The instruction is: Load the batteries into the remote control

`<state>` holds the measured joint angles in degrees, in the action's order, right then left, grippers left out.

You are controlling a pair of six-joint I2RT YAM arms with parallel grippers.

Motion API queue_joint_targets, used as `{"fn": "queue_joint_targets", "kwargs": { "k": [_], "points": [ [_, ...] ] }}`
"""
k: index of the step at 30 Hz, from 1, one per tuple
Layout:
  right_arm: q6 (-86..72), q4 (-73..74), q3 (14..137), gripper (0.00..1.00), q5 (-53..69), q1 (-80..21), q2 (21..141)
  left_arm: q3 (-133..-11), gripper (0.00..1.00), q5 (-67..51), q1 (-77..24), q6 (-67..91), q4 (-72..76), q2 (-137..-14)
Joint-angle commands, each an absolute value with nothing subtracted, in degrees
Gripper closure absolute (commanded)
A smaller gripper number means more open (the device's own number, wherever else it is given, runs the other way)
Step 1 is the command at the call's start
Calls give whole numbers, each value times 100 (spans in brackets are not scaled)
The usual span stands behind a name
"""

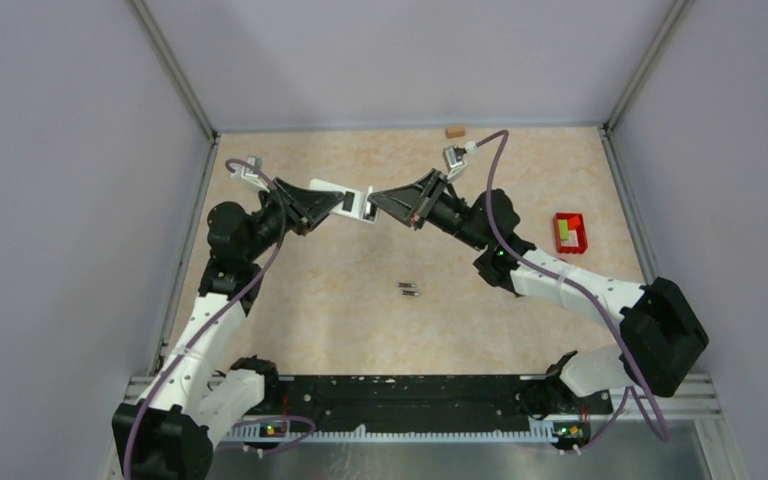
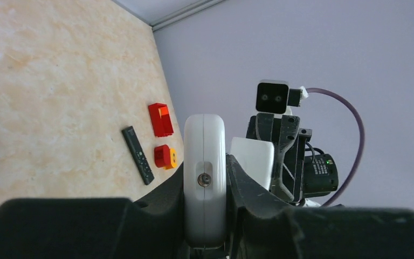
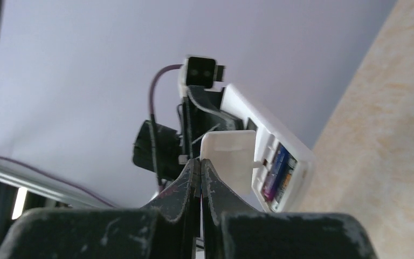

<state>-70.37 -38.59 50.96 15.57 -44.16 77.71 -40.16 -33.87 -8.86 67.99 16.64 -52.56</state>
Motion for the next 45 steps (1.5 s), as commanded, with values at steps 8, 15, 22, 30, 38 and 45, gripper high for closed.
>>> {"fn": "queue_joint_targets", "kwargs": {
  "k": [8, 15, 22, 30, 38, 45],
  "points": [
    [-8357, -5983, 5055, 100, 1510, -4689, 8065, -4026, 100, -3627, -897, 7941, 2408, -5118],
    [-8193, -5652, 4931, 100, 1306, -4699, 7852, -4055, 100, -3717, -896, 8384, 2536, -5076],
    [-8131, -5514, 4825, 100, 1119, -4694, 7754, -4017, 100, -3763, -896, 8512, 2639, -5075],
    [-8401, -5631, 4654, 100, 1025, -4700, 7784, -4015, 100, -3803, -896, 8551, 2789, -5079],
    [-8507, -5624, 4429, 100, 877, -4696, 7667, -4030, 100, -3773, -896, 8520, 2767, -5066],
    [-8414, -5459, 4333, 100, 726, -4694, 7469, -4021, 100, -3742, -896, 8508, 2751, -5084]
  ]
}}
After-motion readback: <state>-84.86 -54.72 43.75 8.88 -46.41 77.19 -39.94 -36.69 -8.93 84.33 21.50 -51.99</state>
